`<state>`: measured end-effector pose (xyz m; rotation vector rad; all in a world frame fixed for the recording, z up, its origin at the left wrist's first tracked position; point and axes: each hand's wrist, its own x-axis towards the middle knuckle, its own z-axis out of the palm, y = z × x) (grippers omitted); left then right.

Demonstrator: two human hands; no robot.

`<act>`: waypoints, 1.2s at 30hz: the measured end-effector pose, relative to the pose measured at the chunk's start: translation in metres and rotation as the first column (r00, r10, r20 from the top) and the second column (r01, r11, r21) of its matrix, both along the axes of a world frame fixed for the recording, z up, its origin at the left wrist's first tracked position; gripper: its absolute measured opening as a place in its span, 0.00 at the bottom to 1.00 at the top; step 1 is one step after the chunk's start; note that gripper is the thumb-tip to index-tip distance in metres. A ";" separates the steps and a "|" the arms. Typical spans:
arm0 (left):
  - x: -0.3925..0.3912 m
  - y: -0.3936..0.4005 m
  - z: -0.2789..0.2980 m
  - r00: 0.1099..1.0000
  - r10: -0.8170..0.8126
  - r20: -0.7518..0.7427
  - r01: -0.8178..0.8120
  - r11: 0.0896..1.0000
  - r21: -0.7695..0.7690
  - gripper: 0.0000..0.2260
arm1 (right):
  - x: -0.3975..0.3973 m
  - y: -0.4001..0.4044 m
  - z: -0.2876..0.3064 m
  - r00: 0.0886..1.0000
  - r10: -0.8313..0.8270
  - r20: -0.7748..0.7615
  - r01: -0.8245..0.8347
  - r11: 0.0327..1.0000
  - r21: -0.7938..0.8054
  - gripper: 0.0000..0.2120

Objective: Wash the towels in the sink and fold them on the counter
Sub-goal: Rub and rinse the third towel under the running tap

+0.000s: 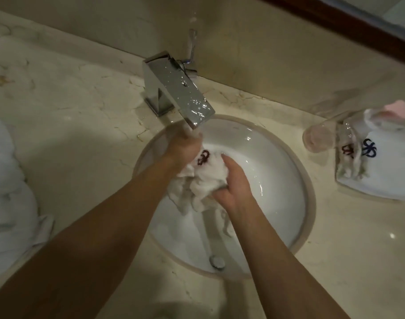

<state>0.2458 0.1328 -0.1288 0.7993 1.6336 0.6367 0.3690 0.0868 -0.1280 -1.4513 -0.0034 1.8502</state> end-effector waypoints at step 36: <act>-0.036 -0.071 -0.035 0.553 0.535 0.638 -0.065 0.792 -0.608 0.17 | 0.025 -0.040 -0.036 0.943 0.280 -0.177 -0.307 0.941 -0.144 0.27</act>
